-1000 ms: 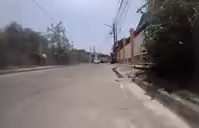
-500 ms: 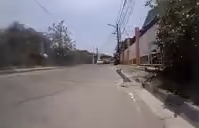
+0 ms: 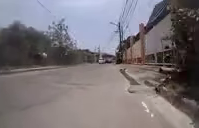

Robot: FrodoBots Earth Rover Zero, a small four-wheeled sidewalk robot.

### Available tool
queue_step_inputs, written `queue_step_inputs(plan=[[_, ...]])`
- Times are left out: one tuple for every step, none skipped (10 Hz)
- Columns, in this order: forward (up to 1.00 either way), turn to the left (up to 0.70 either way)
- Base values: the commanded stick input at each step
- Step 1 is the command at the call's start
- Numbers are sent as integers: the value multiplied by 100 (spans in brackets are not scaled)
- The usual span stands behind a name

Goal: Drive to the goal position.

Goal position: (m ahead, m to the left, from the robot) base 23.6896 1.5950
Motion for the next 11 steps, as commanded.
queue_step_inputs(plan=[[100,-29],[100,-6],[100,0],[100,0],[100,0],[100,0],[100,0],[100,0],[100,-2],[100,0],[100,0]])
